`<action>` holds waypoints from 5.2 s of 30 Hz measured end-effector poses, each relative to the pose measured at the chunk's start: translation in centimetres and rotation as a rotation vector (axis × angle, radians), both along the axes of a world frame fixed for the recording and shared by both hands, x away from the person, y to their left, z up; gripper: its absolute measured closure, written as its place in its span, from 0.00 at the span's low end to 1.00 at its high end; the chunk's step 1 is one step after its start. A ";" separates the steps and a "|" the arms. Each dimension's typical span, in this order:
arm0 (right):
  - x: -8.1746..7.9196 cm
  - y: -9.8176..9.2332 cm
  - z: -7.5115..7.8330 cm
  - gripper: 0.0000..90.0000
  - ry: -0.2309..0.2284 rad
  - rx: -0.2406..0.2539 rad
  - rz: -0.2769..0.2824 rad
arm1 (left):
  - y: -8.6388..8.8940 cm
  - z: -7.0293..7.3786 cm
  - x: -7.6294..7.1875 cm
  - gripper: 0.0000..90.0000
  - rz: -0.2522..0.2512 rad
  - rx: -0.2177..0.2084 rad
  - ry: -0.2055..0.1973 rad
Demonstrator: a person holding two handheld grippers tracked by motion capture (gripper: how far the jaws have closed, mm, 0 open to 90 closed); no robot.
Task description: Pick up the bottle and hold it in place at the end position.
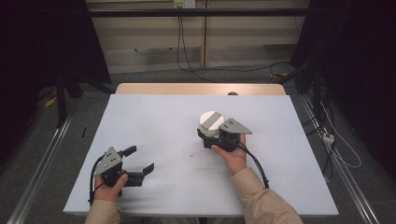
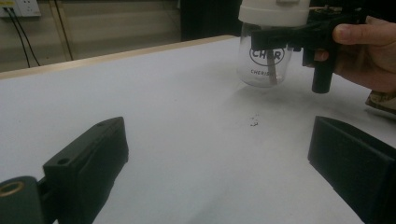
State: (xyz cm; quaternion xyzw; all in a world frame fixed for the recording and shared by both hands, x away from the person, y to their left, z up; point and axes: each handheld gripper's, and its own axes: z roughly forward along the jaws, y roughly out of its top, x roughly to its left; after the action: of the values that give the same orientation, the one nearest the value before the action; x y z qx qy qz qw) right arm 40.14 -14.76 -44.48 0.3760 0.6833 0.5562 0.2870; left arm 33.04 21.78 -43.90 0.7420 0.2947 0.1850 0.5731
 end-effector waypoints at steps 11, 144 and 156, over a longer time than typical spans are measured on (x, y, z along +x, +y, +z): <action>0.5 0.7 0.1 0.20 -0.006 0.005 0.011 | 0.0 0.0 0.0 0.05 0.004 -0.006 0.006; 3.3 2.8 -1.4 0.20 0.075 -0.087 0.081 | -2.3 0.4 1.2 0.05 -0.017 -0.013 0.014; 3.4 2.3 -1.3 0.19 0.120 -0.075 0.101 | -3.4 0.3 1.7 0.06 -0.037 -0.007 0.023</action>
State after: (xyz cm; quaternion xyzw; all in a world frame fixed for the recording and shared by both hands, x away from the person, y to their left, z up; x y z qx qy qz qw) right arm 43.49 -12.43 -45.83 0.3625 0.7379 0.5204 0.2311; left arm 34.74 18.41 -43.55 0.7472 0.2882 0.1650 0.5757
